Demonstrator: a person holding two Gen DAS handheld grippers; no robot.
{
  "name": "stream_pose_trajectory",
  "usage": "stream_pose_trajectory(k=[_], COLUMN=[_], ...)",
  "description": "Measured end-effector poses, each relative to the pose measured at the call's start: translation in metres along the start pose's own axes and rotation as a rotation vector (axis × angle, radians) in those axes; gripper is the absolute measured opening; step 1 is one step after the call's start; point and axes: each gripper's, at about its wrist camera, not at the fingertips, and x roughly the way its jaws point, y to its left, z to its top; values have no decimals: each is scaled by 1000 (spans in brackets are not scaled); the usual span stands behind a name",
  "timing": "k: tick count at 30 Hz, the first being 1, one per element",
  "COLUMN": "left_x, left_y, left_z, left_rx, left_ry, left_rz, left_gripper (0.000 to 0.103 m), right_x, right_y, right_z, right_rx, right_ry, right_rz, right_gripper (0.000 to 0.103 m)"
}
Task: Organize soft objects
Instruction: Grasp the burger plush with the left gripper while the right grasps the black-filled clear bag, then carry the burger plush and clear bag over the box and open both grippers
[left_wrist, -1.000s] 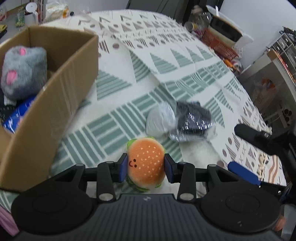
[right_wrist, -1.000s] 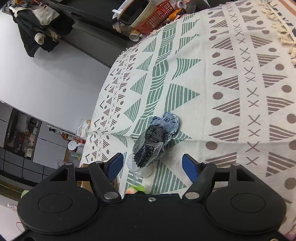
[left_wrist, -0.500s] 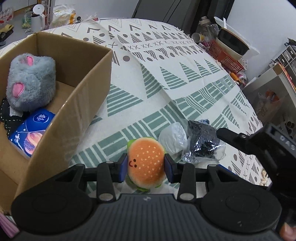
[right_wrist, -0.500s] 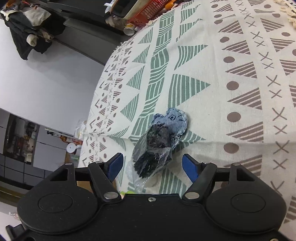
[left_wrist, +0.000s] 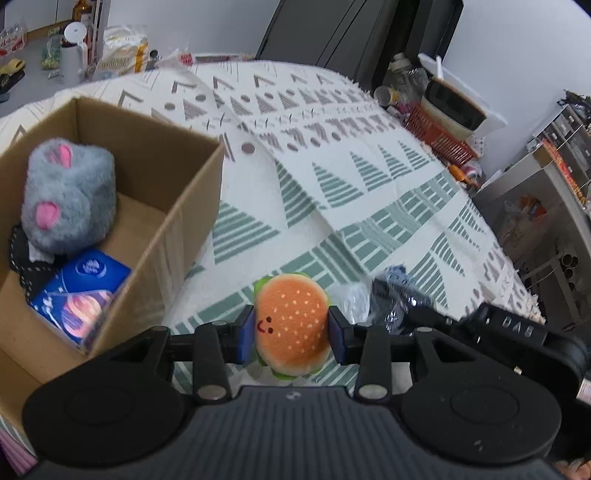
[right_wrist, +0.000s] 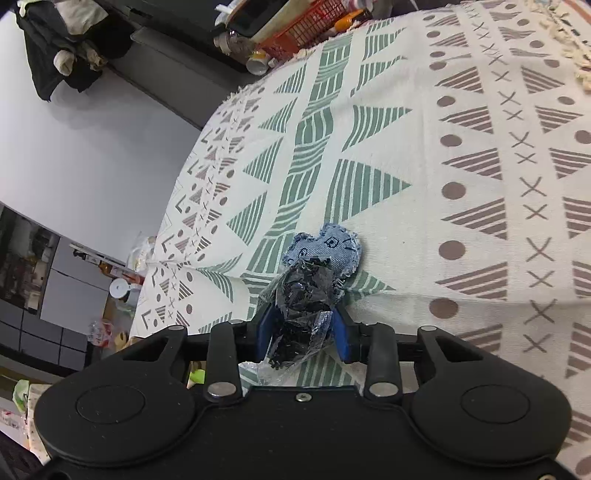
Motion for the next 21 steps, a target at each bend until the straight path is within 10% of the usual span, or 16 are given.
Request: stream_pose_trajectory(k=[21], left_x=[-86], left_y=[9], left_z=[25], left_rx=[58], left_ry=[-66], left_rz=[-114], left_gripper=[40], right_x=[-65], right_y=[41], right_z=[-24], right_rx=[-103], right_ry=[-153], right_rz=[54], right_gripper=[34])
